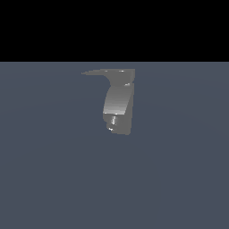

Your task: Turn on the faucet by rotating a designated handle.

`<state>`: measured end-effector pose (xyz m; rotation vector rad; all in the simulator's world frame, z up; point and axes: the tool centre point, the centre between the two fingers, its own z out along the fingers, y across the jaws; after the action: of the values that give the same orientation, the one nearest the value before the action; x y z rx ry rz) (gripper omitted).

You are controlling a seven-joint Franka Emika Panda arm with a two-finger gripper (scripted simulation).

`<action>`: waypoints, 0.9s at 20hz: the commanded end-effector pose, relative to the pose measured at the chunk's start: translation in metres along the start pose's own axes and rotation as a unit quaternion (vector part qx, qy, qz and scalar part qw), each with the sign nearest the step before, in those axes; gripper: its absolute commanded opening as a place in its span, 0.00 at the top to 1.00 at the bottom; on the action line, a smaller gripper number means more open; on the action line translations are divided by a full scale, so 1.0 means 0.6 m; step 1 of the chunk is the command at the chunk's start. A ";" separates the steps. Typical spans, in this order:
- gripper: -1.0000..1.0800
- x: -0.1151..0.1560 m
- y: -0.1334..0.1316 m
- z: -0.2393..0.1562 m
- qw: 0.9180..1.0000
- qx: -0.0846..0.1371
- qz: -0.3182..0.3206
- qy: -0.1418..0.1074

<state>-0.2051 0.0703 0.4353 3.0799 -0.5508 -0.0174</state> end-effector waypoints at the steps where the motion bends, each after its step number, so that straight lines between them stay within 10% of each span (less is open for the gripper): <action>1: 1.00 0.009 -0.020 0.011 1.000 0.001 0.027 0.000; 18: 1.00 0.096 -0.137 0.085 0.979 0.006 0.204 -0.002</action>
<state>-0.1305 0.1233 0.3868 2.9296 -1.1222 -0.0176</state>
